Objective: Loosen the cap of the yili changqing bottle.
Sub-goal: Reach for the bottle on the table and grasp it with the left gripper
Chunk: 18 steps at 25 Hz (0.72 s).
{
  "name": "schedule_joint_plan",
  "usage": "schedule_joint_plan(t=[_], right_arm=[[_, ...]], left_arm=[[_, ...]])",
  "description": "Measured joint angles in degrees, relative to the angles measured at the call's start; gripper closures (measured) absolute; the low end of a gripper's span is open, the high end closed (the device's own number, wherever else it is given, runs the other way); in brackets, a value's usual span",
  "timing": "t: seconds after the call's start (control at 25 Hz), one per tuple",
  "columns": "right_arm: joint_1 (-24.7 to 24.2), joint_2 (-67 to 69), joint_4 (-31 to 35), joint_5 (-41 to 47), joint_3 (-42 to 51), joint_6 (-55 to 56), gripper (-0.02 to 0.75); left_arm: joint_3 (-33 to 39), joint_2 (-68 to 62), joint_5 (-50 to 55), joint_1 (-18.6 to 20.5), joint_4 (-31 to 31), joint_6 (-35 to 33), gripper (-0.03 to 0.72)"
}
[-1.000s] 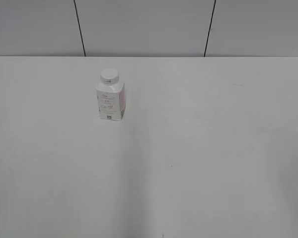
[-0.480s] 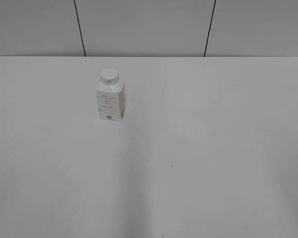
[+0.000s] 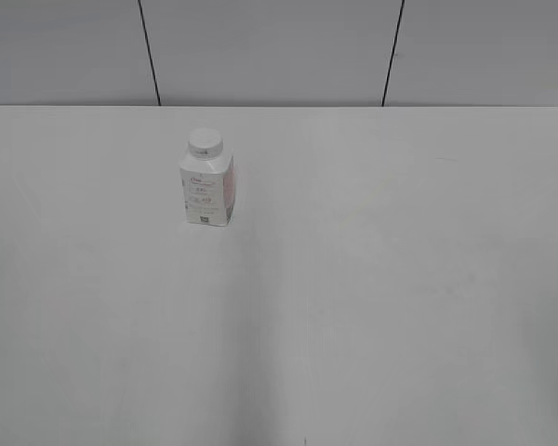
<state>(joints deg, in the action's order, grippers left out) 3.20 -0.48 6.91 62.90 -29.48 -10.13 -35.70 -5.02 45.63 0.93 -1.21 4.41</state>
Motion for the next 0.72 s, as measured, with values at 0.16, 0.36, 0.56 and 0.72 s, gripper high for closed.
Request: schedule_joint_plan(t=[0.16, 0.36, 0.56, 0.72], right_arm=[[0.00, 0.00, 0.00, 0.00, 0.00, 0.00, 0.185], [0.00, 0.00, 0.00, 0.00, 0.00, 0.00, 0.185], [0.00, 0.00, 0.00, 0.00, 0.00, 0.00, 0.185], [0.00, 0.00, 0.00, 0.00, 0.00, 0.00, 0.185]], left_arm=[[-0.14, -5.55, -9.16, 0.00, 0.00, 0.00, 0.381], [-0.14, -13.35, -20.39, -0.48, -1.00, 0.00, 0.381], [-0.14, -21.94, -29.72, -1.03, -3.09, 0.00, 0.381], [-0.14, -27.34, -34.48, -1.09, -1.84, 0.00, 0.381]])
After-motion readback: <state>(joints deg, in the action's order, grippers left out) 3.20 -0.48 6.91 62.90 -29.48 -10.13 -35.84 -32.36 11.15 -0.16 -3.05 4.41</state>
